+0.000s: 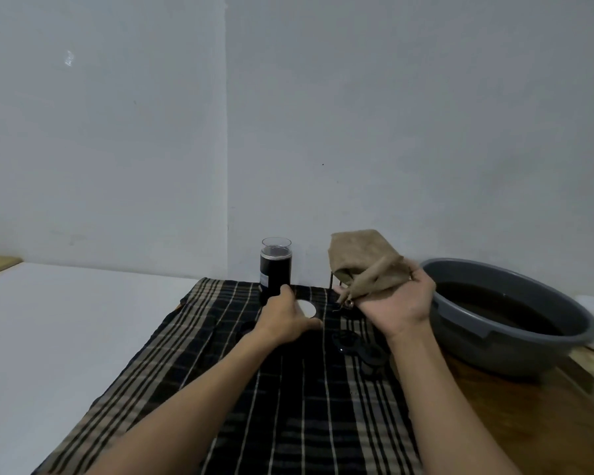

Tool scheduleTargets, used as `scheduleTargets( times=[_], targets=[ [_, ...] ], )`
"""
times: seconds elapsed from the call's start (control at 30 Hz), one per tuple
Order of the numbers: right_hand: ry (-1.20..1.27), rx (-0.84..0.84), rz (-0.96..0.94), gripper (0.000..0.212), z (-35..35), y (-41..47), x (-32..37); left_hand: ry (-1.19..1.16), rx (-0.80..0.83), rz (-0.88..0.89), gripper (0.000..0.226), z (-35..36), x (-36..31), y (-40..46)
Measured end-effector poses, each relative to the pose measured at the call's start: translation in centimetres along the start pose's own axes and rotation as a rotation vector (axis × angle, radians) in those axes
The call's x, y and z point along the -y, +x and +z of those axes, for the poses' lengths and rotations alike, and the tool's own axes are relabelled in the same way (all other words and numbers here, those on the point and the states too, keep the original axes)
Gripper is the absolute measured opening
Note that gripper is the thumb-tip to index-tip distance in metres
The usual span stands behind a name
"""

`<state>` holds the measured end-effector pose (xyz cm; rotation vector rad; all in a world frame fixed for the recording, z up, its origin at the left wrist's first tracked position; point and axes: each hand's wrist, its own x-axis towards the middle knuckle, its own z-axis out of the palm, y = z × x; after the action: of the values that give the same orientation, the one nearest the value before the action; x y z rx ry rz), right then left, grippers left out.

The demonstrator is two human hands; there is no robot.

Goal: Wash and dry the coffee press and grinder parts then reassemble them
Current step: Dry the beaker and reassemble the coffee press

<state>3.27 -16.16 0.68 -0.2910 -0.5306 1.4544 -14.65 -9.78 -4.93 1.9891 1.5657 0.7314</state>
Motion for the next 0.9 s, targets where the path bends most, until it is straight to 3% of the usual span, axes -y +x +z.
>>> scheduleTargets(
  times=[0.17, 0.27, 0.37, 0.47, 0.53, 0.63, 0.7, 0.77, 0.9],
  targets=[
    [-0.019, -0.108, 0.007, 0.084, -0.2, -1.0, 2.1, 0.237, -0.045, -0.023, 0.080, 1.5, 0.1, 0.5],
    [0.002, -0.252, -0.069, 0.080, -0.6, -1.0, 2.6, 0.569, -0.178, 0.264, 0.086, 2.4, -0.8, 0.2],
    [0.044, -0.336, -0.123, 0.057, -1.1, -1.2, 3.0, 0.528, -0.054, 0.564, 0.090, 4.4, -2.5, -0.8],
    [0.029, -0.292, -0.166, 0.062, -1.9, -1.9, 3.4, 0.425, 0.210, 0.500, 0.088, 7.0, -4.5, -2.2],
    [-0.016, -0.263, -0.170, 0.065, -2.6, -2.5, 3.9, 0.386, 0.313, 0.442, 0.070, 8.4, -5.3, -2.4],
    [-0.138, -0.230, -0.176, 0.076, -3.3, -3.1, 5.2, 0.189, 0.278, 0.365, 0.037, 8.8, -5.7, -1.8],
    [-0.206, -0.219, -0.151, 0.064, -4.3, -2.8, 5.7, 0.057, 0.209, 0.288, 0.031, 7.5, -6.3, -1.5],
    [-0.338, -0.224, -0.035, 0.035, -5.3, -2.5, 5.7, 0.005, 0.150, 0.247, 0.028, 5.5, -6.9, -0.9],
    [-1.173, -0.119, 0.050, 0.022, -6.5, -2.9, 3.8, -0.162, 0.161, 0.200, 0.018, 1.6, -7.1, 0.1]
  ],
)
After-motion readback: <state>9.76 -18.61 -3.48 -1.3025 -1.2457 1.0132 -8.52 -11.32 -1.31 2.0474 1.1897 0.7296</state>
